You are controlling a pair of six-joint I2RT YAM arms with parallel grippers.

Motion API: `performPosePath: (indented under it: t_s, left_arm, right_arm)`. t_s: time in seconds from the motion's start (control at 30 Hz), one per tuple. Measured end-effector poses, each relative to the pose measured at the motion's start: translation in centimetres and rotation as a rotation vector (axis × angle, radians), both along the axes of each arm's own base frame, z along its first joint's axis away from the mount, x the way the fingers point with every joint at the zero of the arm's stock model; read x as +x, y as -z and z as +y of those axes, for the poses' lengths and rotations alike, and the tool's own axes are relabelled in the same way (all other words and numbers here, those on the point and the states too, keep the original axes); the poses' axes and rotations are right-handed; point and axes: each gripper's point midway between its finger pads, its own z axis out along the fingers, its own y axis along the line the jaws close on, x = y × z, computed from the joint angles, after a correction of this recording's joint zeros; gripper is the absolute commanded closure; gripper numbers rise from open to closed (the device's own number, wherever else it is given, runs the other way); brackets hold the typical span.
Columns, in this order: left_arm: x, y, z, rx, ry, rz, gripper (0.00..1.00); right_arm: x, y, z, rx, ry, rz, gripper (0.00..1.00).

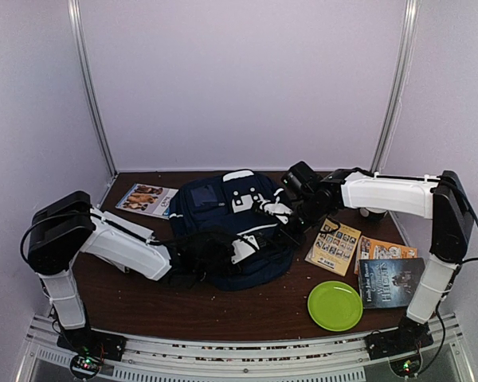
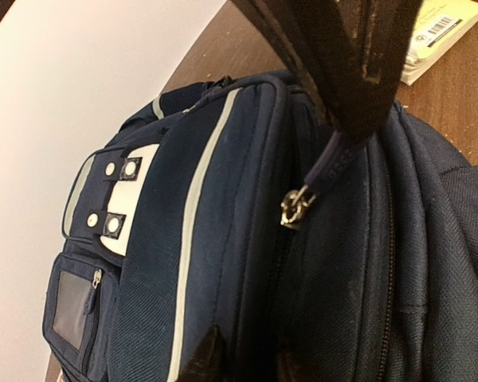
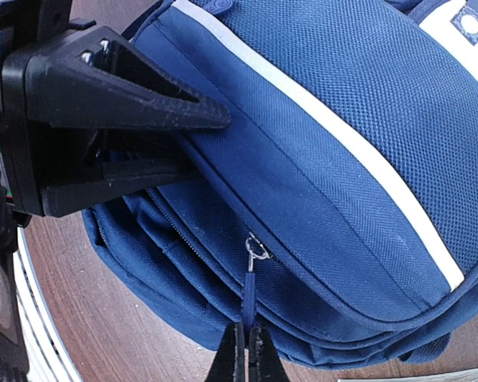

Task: Pack the student bag
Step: Hold the student bag at the center of the board, then zip the upper front pocket of the student bag.

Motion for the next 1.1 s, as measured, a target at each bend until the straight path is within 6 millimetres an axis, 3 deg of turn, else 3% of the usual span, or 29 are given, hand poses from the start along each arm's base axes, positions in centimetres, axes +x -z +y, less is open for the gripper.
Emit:
performPosePath:
  t_s: [0.17, 0.4, 0.67, 0.83, 1.1]
  left_arm:
    - [-0.1, -0.3, 0.4, -0.006, -0.019, -0.016, 0.99]
    - [-0.2, -1.7, 1.6, -0.019, -0.043, -0.038, 1.00]
    - [-0.8, -1.7, 3.2, -0.014, -0.052, -0.039, 1.00]
    - [-1.5, -2.2, 3.7, -0.035, -0.033, -0.037, 1.00]
    - [-1.1, -2.6, 4.1, -0.037, -0.031, -0.046, 1.00]
  right_arm:
    - [0.6, 0.0, -0.5, 0.000, 0.019, -0.002, 1.00]
    - [2.9, 0.1, -3.0, -0.003, 0.094, 0.006, 1.00]
    - [5.6, 0.6, -5.8, -0.037, 0.195, -0.012, 1.00]
    - [8.1, 1.0, -5.2, -0.042, 0.232, -0.025, 1.00]
    - [10.4, 1.3, -3.8, -0.050, 0.234, -0.025, 1.00]
